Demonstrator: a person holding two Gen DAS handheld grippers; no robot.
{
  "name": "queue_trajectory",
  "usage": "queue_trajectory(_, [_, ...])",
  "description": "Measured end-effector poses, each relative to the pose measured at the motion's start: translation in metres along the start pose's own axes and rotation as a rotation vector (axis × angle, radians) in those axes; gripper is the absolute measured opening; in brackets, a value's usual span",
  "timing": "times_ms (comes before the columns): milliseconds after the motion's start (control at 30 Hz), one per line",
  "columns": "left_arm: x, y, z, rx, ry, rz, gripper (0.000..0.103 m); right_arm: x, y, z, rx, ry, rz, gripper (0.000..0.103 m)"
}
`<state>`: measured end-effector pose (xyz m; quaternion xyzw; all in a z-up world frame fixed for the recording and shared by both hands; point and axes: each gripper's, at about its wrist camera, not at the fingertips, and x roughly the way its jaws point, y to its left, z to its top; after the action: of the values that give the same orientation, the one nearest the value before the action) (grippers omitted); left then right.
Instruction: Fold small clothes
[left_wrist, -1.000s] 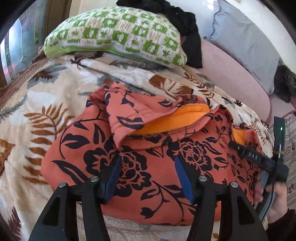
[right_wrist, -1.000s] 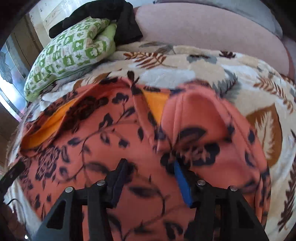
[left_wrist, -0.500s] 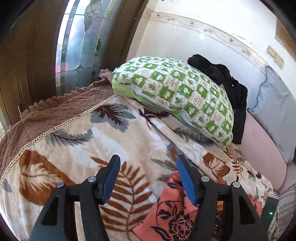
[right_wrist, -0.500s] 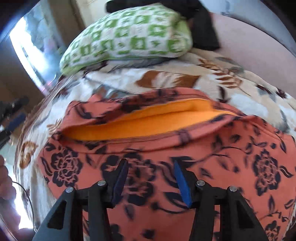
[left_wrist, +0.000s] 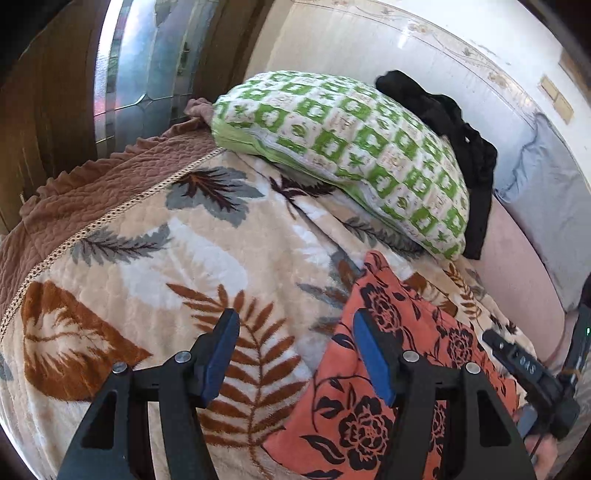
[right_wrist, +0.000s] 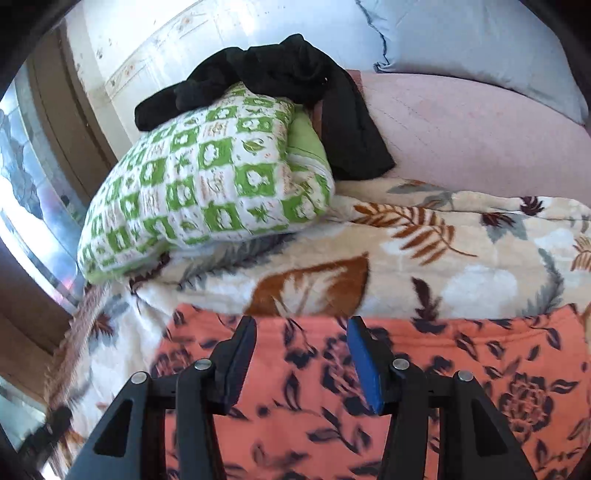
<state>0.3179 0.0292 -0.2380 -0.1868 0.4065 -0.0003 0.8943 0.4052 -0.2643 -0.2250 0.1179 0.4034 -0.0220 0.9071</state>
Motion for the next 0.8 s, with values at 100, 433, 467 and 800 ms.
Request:
queue_trajectory(100, [0.000,-0.033,-0.015,0.138,0.020,-0.023,0.065,-0.045,-0.054,-0.048,0.017,0.005,-0.068,0.055])
queue_trajectory(433, [0.057,-0.059,-0.073,0.316,0.266,0.168,0.078,-0.117,-0.174,-0.189,0.138,0.064,-0.189,0.036])
queue_trajectory(467, [0.053,-0.058,-0.073,0.310,0.257,0.170,0.078,-0.121,-0.173,-0.192,0.160,0.091,-0.187,0.036])
queue_trajectory(800, [0.015,-0.003,-0.084,0.152,0.256,0.141,0.089,-0.146,-0.199,-0.212,0.381,0.156,0.035,0.038])
